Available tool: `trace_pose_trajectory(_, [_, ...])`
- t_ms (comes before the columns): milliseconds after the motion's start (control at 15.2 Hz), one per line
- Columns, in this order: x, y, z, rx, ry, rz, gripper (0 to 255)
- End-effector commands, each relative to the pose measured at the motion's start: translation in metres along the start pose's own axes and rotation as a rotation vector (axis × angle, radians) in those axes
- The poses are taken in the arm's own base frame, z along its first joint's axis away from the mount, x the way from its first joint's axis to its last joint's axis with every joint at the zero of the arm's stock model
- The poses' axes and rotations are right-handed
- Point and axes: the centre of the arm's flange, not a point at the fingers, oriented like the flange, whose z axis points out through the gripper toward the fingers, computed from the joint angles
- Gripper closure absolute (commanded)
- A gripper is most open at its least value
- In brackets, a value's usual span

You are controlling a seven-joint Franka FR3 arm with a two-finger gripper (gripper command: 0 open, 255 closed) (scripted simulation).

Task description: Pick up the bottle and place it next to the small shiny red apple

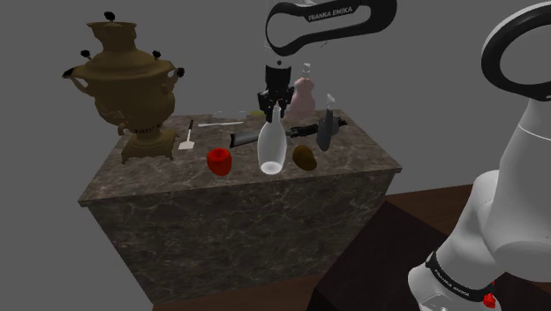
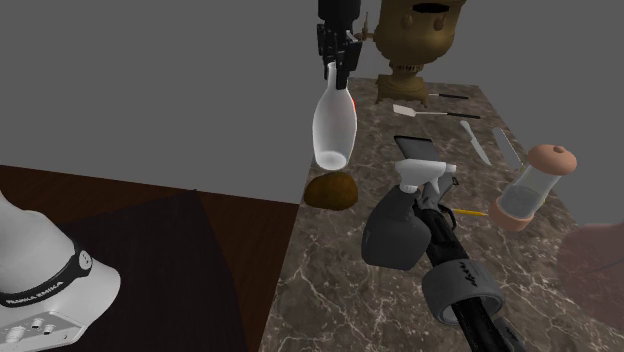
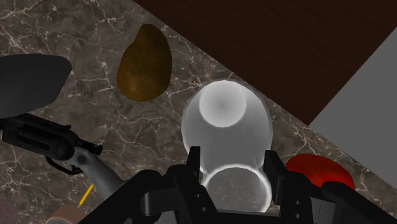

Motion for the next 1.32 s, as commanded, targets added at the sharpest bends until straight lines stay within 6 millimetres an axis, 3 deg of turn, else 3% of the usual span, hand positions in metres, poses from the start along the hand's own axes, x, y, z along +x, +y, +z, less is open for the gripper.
trace_pose_trajectory(0, [0.000, 0.000, 0.001, 0.000, 0.001, 0.000, 255])
trace_pose_trajectory(264, [0.000, 0.000, 0.001, 0.000, 0.001, 0.000, 255])
trace_pose_trajectory(330, [0.000, 0.000, 0.001, 0.000, 0.001, 0.000, 0])
trace_pose_trajectory(660, [0.000, 0.000, 0.001, 0.000, 0.001, 0.000, 0])
trace_pose_trajectory(924, [0.000, 0.000, -0.049, 0.000, 0.001, 0.000, 0])
trace_pose_trajectory(1254, [0.000, 0.000, -0.049, 0.000, 0.001, 0.000, 0])
